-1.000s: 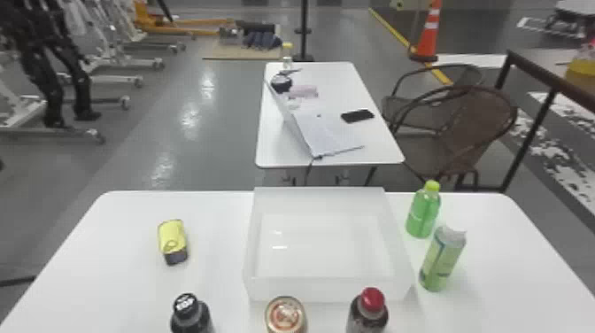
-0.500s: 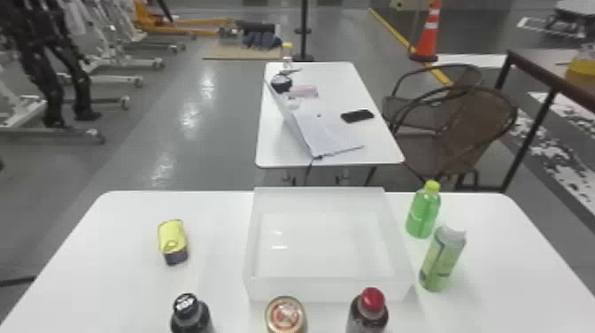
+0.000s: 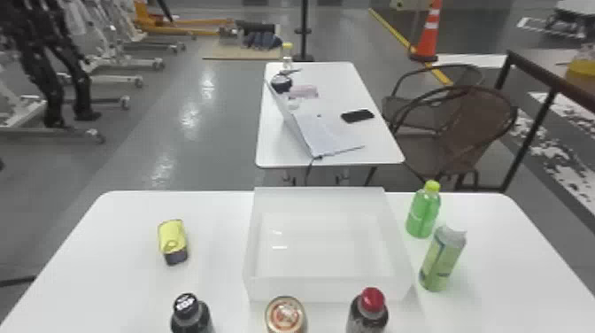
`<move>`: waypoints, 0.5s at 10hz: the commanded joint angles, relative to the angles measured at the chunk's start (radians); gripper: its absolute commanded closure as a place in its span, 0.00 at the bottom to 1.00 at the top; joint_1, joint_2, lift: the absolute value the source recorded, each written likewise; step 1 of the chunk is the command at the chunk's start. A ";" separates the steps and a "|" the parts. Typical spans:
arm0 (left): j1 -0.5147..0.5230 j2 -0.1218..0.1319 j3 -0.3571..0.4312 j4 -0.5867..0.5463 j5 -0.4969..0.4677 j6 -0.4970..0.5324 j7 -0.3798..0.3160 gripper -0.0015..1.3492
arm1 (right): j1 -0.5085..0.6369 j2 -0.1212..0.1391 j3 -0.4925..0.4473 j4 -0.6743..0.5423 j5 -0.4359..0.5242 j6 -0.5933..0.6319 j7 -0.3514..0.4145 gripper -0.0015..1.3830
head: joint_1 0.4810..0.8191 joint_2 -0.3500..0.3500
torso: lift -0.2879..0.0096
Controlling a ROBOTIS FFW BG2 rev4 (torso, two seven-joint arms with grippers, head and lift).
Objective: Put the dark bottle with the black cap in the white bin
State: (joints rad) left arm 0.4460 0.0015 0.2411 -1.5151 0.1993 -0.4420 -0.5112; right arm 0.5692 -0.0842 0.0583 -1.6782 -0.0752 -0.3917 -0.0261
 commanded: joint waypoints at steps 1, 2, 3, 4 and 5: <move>-0.043 -0.004 0.035 0.035 -0.001 0.026 -0.093 0.08 | 0.000 0.000 0.000 0.000 0.000 0.001 0.000 0.05 | 0.20 0.50 | 0.63; -0.055 -0.004 0.009 0.038 0.005 0.063 -0.122 0.08 | -0.002 -0.002 0.000 0.000 0.000 -0.001 0.000 0.05 | 0.20 0.50 | 0.63; -0.079 -0.004 -0.017 0.059 0.009 0.075 -0.162 0.08 | -0.003 -0.002 0.000 -0.002 0.002 0.001 0.000 0.05 | 0.20 0.50 | 0.63; -0.108 0.000 -0.042 0.081 0.019 0.085 -0.210 0.09 | -0.003 -0.002 0.000 -0.002 0.002 0.001 0.000 0.05 | 0.20 0.50 | 0.63; -0.127 0.011 -0.055 0.085 0.011 0.100 -0.237 0.09 | -0.008 -0.002 0.000 0.000 0.003 0.001 0.000 0.05 | 0.20 0.50 | 0.63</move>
State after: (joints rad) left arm 0.3297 0.0076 0.1946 -1.4337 0.2131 -0.3509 -0.7463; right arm 0.5631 -0.0859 0.0583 -1.6790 -0.0729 -0.3911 -0.0261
